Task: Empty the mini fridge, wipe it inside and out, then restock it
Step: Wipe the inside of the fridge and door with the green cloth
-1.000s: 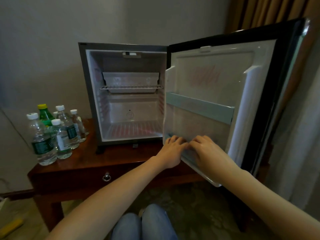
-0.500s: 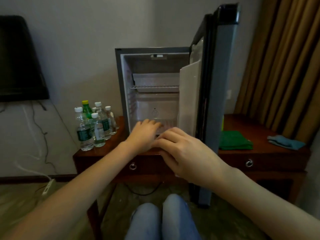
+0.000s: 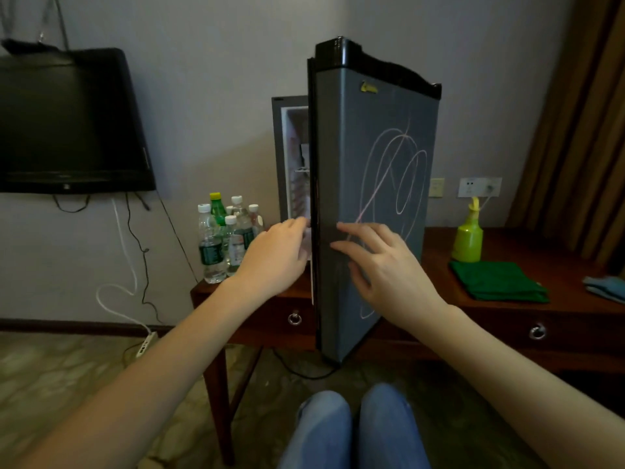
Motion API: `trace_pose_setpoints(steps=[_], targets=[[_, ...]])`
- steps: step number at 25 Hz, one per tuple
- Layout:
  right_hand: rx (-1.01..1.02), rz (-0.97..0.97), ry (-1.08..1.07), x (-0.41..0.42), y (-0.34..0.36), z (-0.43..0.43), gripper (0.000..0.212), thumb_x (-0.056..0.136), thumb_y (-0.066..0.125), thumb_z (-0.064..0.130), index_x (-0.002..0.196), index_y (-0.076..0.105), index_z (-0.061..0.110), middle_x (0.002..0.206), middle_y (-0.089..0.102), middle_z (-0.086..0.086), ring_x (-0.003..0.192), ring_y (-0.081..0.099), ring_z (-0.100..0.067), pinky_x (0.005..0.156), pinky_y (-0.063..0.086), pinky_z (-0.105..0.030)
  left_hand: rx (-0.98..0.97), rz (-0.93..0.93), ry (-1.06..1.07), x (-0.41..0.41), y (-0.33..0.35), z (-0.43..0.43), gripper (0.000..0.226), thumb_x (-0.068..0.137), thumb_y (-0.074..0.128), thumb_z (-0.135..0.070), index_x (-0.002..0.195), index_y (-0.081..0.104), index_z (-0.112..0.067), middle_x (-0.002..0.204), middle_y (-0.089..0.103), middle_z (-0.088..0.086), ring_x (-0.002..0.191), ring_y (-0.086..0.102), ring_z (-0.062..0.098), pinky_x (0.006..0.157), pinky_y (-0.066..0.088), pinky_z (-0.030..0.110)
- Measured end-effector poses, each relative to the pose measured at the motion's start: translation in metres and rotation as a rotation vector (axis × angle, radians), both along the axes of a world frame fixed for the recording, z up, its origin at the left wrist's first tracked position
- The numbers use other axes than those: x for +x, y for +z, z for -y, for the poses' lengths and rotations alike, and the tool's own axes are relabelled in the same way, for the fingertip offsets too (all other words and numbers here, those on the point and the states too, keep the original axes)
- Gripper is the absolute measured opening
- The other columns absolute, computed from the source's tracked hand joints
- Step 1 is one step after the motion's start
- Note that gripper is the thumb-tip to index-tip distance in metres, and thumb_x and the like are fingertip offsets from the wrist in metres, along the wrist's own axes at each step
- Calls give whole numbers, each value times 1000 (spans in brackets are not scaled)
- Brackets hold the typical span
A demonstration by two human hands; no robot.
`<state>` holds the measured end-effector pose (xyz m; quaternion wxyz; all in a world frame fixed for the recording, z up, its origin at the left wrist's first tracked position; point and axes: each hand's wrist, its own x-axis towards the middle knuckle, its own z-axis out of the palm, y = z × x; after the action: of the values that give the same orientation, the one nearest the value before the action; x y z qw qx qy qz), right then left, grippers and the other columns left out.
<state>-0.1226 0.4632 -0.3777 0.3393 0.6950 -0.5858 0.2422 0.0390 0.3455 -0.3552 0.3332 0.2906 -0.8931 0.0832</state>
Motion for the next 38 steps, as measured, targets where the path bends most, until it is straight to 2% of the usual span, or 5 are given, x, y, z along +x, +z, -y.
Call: trace_pose_setpoints(steps=[5,9,26,34,38], targets=[[91,6,-27,-24,-15,21,36,88,57,14,123,60,16,128,56,-5,119,50,-24,94,46,-38,217,-30,-1,5,-6,32,41,89,46,-7,130,47,-12,118,60,10,104,59,28,86,50,42],[163,47,-109,-70,-30,28,35,86,61,12,120,62,15,122,59,-5,114,51,-26,90,50,-41,-84,-2,306,-7,11,7,41,87,49,-15,126,47,-3,114,55,20,107,51,38,86,45,47],[696,158,-749,-306,-99,20,61,95,49,32,148,26,13,156,22,-10,140,23,-33,116,22,-44,32,505,-234,-379,-104,-12,38,92,50,-21,127,47,-7,130,44,12,123,38,31,95,38,45],[949,358,-823,-373,-134,70,73,91,30,67,151,9,33,159,11,-9,141,15,-42,110,18,-58,1042,186,-258,-461,-145,57,57,92,49,-7,145,30,-7,144,32,14,130,38,30,103,36,33],[810,242,-862,-379,-134,76,57,94,45,41,145,28,22,139,41,-15,126,38,-39,95,40,-48,1699,-237,-302,-475,-153,60,20,97,49,-13,116,49,-5,111,54,9,97,56,21,90,46,33]])
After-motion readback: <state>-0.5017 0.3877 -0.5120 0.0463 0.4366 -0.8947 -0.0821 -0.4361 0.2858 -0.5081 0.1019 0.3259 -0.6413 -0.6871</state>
